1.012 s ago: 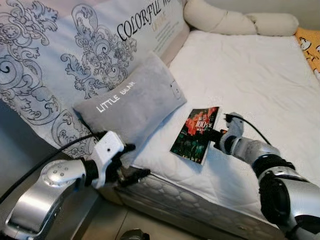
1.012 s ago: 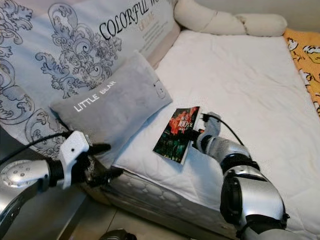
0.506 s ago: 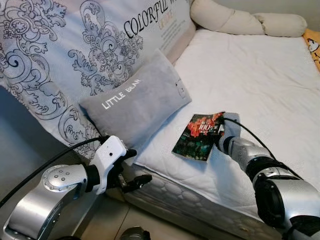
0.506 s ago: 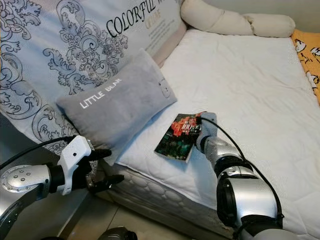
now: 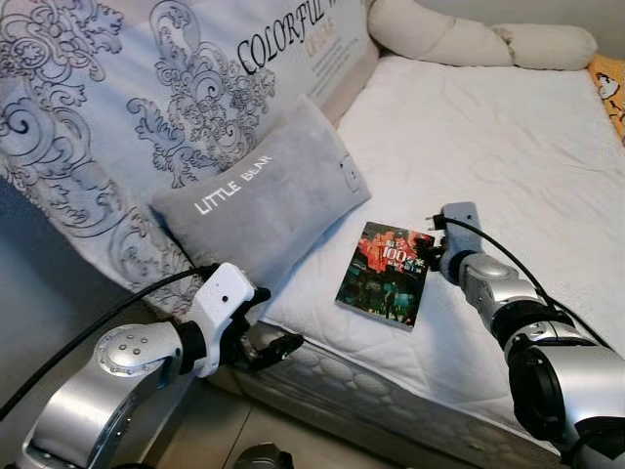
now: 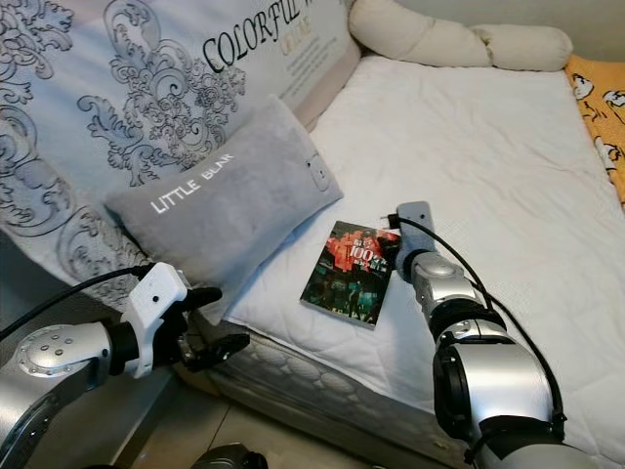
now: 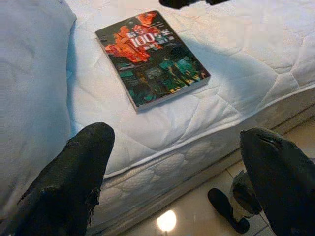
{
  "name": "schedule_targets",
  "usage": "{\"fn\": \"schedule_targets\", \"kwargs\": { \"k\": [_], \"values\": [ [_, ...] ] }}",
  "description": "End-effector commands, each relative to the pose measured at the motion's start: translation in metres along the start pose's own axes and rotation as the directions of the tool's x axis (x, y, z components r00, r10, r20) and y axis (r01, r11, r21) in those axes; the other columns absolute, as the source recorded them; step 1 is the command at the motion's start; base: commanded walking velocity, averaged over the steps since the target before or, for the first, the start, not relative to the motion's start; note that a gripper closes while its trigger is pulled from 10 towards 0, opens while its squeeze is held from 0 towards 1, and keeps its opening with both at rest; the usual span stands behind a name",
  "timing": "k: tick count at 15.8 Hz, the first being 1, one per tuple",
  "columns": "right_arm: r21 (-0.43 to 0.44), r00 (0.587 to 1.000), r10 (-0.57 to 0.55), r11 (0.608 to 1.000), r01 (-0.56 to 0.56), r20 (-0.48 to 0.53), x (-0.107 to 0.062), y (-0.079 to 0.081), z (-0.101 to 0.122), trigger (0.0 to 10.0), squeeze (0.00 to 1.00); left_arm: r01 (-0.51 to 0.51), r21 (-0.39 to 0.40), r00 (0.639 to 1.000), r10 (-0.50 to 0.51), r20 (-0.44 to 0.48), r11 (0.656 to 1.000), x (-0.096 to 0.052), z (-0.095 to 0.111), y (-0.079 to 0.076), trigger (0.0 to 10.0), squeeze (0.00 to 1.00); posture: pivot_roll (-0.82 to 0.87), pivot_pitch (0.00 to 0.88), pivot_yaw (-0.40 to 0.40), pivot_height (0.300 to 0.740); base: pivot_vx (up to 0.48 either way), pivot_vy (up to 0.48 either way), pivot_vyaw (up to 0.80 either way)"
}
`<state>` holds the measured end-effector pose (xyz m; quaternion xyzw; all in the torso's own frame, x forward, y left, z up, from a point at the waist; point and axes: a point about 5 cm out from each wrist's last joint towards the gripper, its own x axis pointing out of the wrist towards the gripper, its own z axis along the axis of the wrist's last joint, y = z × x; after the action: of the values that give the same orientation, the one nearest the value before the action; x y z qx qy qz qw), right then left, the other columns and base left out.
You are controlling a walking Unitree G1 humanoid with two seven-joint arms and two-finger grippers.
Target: Clean up the room
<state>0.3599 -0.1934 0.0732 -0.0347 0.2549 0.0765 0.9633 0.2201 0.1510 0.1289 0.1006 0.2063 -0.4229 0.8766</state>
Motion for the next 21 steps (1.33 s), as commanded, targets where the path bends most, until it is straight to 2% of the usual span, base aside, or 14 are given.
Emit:
{"fn": "schedule_targets", "kwargs": {
  "k": [1, 2, 3, 5, 6, 8, 9, 11, 13, 15, 17, 19, 20, 21],
  "values": [
    [-0.009, 0.996, 0.084, 0.996, -0.084, 0.034, 0.001, 0.009, 0.005, 10.0, 1.0, -0.027, 0.009, 1.0, 0.027, 0.001, 1.0, 0.001, -0.001, 0.003, 10.0, 0.0, 0.1, 0.0, 0.068, 0.74, 0.0, 0.0, 0.0],
    [-0.006, 0.99, 0.134, 0.991, -0.134, 0.046, 0.001, 0.012, 0.005, 10.0, 1.0, -0.05, 0.013, 0.999, 0.05, 0.007, 0.999, 0.003, -0.001, 0.004, 10.0, 0.0, 0.09, 0.0, 0.065, 0.74, 0.0, 0.0, 0.0],
    [0.025, 0.983, 0.155, 0.987, -0.158, 0.1, -0.001, 0.011, 0.004, 10.0, 1.0, -0.146, 0.014, 0.989, 0.146, 0.031, 0.989, 0.005, -0.003, 0.009, 10.0, 0.0, 0.07, 0.0, 0.059, 0.74, 0.0, 0.0, 0.0],
    [0.062, 0.977, 0.144, 0.986, -0.156, 0.158, -0.004, 0.007, 0.005, 10.0, 1.0, -0.245, -0.011, 0.966, 0.245, 0.079, 0.97, 0.007, -0.002, 0.015, 10.0, 0.0, 0.05, 0.0, 0.054, 0.74, 0.0, 0.0, 0.0],
    [0.099, 0.968, 0.132, 0.983, -0.156, 0.214, -0.009, 0.003, 0.005, 10.0, 1.0, -0.353, -0.066, 0.925, 0.358, 0.129, 0.933, 0.01, -0.001, 0.023, 10.0, 0.0, 0.03, 0.0, 0.051, 0.74, 0.0, 0.0, 0.0],
    [0.208, 0.942, 0.068, 0.968, -0.142, 0.327, -0.025, 0.005, 0.0, 10.0, 1.0, -0.52, -0.152, 0.825, 0.541, 0.165, 0.84, 0.015, -0.001, 0.036, 10.0, 0.0, -0.02, 0.0, 0.048, 0.74, 0.0, 0.0, 0.0],
    [0.22, 0.936, 0.049, 0.966, -0.132, 0.349, -0.033, 0.01, -0.002, 10.0, 1.0, -0.552, -0.176, 0.797, 0.578, 0.176, 0.815, 0.015, 0.002, 0.037, 10.0, 0.0, -0.02, 0.0, 0.04, 0.74, 0.0, 0.0, 0.0],
    [0.281, 0.933, -0.013, 0.955, -0.095, 0.361, -0.04, 0.016, -0.002, 10.0, 1.0, -0.582, -0.185, 0.77, 0.609, 0.187, 0.792, 0.015, 0.004, 0.039, 10.0, 0.0, -0.02, 0.0, 0.032, 0.74, 0.0, -0.154, -0.38],
    [0.269, 0.925, -0.042, 0.961, -0.066, 0.377, -0.049, 0.02, -0.004, 10.0, 1.0, -0.639, -0.22, 0.712, 0.675, 0.191, 0.737, 0.01, 0.003, 0.045, 10.0, 0.0, -0.04, 0.0, 0.042, 0.74, 0.0, -0.48, -0.36],
    [0.303, 0.927, -0.084, 0.952, -0.033, 0.365, -0.06, 0.022, -0.009, 10.0, 1.0, -0.661, -0.213, 0.694, 0.695, 0.19, 0.719, 0.01, 0.003, 0.05, 10.0, 0.0, -0.06, 0.0, 0.052, 0.74, 0.0, -0.48, 0.0],
    [0.277, 0.942, -0.081, 0.961, -0.013, 0.327, -0.057, 0.028, -0.01, 10.0, 1.0, -0.675, -0.207, 0.688, 0.705, 0.17, 0.709, 0.012, -0.001, 0.052, 10.0, 0.0, -0.07, 0.0, 0.059, 0.74, 0.0, -0.48, 0.0],
    [0.295, 0.94, -0.089, 0.955, -0.012, 0.328, -0.057, 0.036, 0.001, 10.0, 1.0, -0.686, -0.198, 0.682, 0.713, 0.162, 0.7, 0.016, -0.001, 0.054, 10.0, 0.0, -0.09, 0.0, 0.069, 0.74, 0.0, -0.48, 0.0],
    [0.197, 0.941, -0.047, 0.98, -0.021, 0.335, -0.059, 0.044, 0.003, 10.0, 0.91, -0.689, -0.204, 0.677, 0.718, 0.163, 0.696, 0.017, -0.001, 0.055, 10.0, 0.0, -0.08, 0.0, 0.069, 0.74, 0.0, -0.48, 0.0],
    [0.198, 0.946, -0.055, 0.98, -0.01, 0.32, -0.06, 0.045, -0.001, 10.0, 0.26, -0.695, -0.196, 0.673, 0.722, 0.158, 0.691, 0.017, -0.002, 0.055, 10.0, 0.0, -0.07, 0.0, 0.058, 0.74, 0.0, -0.48, 0.0]
  ]
}}
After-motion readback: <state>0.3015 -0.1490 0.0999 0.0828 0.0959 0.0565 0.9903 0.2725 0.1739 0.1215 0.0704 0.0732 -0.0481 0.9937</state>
